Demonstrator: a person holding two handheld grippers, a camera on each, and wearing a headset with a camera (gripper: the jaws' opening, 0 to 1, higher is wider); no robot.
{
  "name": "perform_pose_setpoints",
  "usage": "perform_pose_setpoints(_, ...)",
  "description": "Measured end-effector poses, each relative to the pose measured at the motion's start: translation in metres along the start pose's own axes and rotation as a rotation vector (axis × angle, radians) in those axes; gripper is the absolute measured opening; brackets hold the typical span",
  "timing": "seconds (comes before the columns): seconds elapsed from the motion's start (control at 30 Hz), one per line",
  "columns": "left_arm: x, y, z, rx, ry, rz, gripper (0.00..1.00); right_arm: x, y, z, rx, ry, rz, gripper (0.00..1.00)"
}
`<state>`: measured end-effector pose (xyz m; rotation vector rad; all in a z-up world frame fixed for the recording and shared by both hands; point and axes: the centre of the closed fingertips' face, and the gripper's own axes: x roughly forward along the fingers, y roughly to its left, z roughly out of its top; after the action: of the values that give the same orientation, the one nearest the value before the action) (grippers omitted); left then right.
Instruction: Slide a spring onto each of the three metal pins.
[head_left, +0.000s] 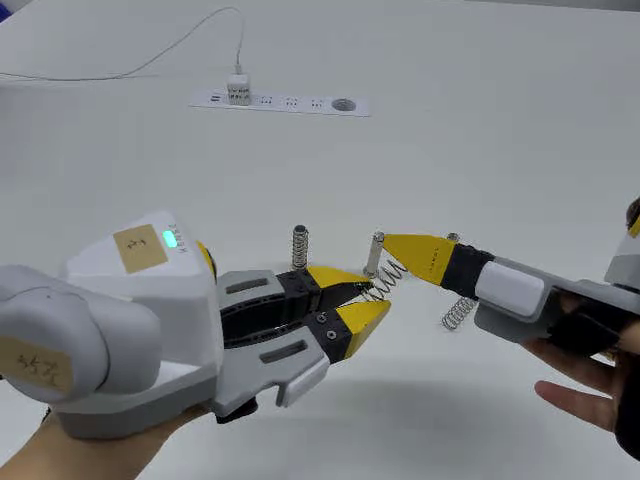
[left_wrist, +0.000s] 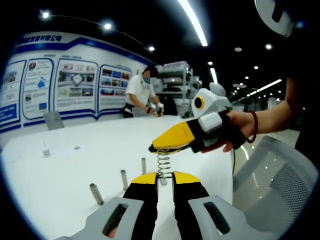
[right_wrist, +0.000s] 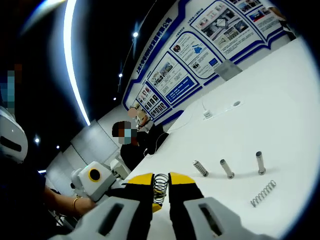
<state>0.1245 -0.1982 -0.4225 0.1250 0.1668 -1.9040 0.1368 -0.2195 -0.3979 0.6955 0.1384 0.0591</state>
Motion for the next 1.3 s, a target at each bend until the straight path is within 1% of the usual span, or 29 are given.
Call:
perform_pose_setpoints(0.1,0.0,0.001,-0.001,-0.004,0.007,0.009,0.11,0.001,0.002,0.0,-0.021,0.007,0.003,0.12)
perform_pose_setpoints(0.2,0.0,0.002,-0.003,-0.011,0.016,0.016,0.11,0.003,0.003,-0.002,-0.076,0.02,-0.005,0.11)
perform_pose_setpoints(0.27,0.0,0.003,-0.005,-0.013,0.029,0.022,0.11,0.005,0.003,-0.002,-0.119,0.029,-0.013,0.11)
perform_pose_setpoints(0.33,0.0,0.003,-0.009,-0.007,0.05,0.025,0.12,0.006,0.001,0.0,-0.173,0.031,-0.033,0.11)
perform_pose_setpoints(0.43,-0.001,0.003,-0.015,-0.016,0.075,0.026,0.13,0.008,0.0,0.004,-0.203,0.032,-0.047,0.11)
perform_pose_setpoints(0.5,-0.001,0.005,-0.017,-0.005,0.086,0.039,0.14,0.009,-0.003,0.006,-0.239,0.04,-0.059,0.11)
perform_pose_setpoints(0.57,-0.002,0.007,-0.019,-0.012,0.097,0.051,0.17,0.01,-0.005,0.008,-0.279,0.049,-0.073,0.11)
perform_pose_setpoints(0.63,-0.002,0.01,-0.024,-0.018,0.12,0.068,0.19,0.011,-0.008,0.011,-0.324,0.055,-0.087,0.11)
perform_pose_setpoints(0.7,-0.003,0.013,-0.028,-0.01,0.142,0.085,0.22,0.013,-0.01,0.013,-0.36,0.061,-0.097,0.11)
perform_pose_setpoints(0.73,-0.004,0.015,-0.029,-0.002,0.148,0.098,0.24,0.014,-0.011,0.014,-0.391,0.069,-0.103,0.11)
perform_pose_setpoints(0.77,-0.004,0.016,-0.03,-0.002,0.151,0.102,0.26,0.015,-0.012,0.015,-0.406,0.075,-0.107,0.11)
perform_pose_setpoints(0.87,-0.006,0.019,-0.033,-0.027,0.166,0.121,0.3,0.019,-0.015,0.018,-0.453,0.086,-0.117,0.11)
perform_pose_setpoints(1.0,-0.007,0.023,-0.036,-0.017,0.177,0.142,0.35,0.025,-0.021,0.022,-0.523,0.104,-0.133,0.11)
perform_pose_setpoints(1.13,-0.007,0.026,-0.037,-0.026,0.177,0.16,0.39,0.031,-0.026,0.027,-0.548,0.106,-0.135,0.11)
perform_pose_setpoints(1.2,-0.007,0.027,-0.038,-0.025,0.178,0.165,0.39,0.033,-0.029,0.029,-0.572,0.103,-0.141,0.11)
perform_pose_setpoints(1.3,-0.007,0.029,-0.039,-0.026,0.179,0.174,0.41,0.038,-0.035,0.03,-0.598,0.112,-0.147,0.12)
